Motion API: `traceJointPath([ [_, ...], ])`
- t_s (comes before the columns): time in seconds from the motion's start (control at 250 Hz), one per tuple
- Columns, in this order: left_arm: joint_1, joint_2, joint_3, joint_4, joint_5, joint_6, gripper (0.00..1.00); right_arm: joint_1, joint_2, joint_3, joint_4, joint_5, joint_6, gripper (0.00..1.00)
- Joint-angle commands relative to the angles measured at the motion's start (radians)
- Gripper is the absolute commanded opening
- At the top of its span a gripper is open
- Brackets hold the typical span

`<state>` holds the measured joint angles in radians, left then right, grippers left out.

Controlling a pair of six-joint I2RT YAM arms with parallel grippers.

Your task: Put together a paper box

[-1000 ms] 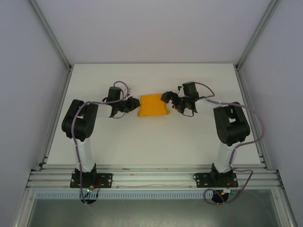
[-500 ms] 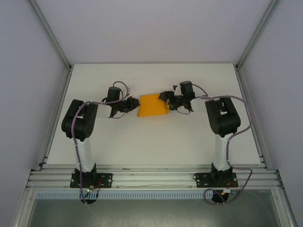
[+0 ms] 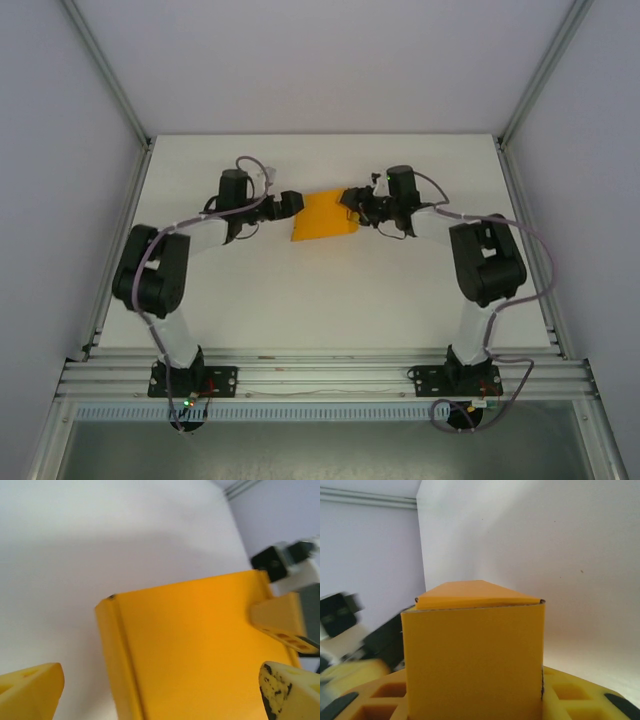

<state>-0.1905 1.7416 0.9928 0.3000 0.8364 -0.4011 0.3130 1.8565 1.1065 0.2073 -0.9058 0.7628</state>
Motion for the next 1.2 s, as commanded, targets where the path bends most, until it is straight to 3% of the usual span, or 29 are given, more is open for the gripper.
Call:
traceJointPath([
  [0.0,-0.069,-0.155,0.066,-0.153,-0.07,0.381,1.0,-0.012,-0.081,0.054,-0.247,0.081,0.012,0.39],
  [0.192,-0.33,-0.288,0.087,-0.461,-0.478,1.025,1.0,-0.063,-0.182,0.091,-0.448,0.083,0.1,0.36],
  [0.312,-0.392,-0.307,0.067,-0.504,-0.614,1.231,1.0,-0.109,-0.243,0.07,-0.424,0.024,0.251,0.36],
  [0.548,-0.422,-0.28,0.108,-0.501,-0.673,1.355,1.0,-0.128,-0.276,0.085,-0.493,-0.038,0.374,0.32],
  [0.688,-0.426,-0.223,0.141,-0.435,-0.735,1.397,1.0,-0.122,-0.283,0.105,-0.566,-0.074,0.355,0.32],
  [0.939,-0.429,-0.16,0.192,-0.418,-0.672,1.396,0.99,-0.091,-0.316,0.084,-0.539,-0.13,0.414,0.32],
  [1.055,-0.432,-0.159,0.207,-0.403,-0.641,1.354,0.89,-0.078,-0.309,0.102,-0.55,-0.16,0.403,0.33],
  [1.195,-0.432,-0.166,0.202,-0.357,-0.661,1.336,0.59,-0.073,-0.315,0.096,-0.551,-0.167,0.401,0.33],
])
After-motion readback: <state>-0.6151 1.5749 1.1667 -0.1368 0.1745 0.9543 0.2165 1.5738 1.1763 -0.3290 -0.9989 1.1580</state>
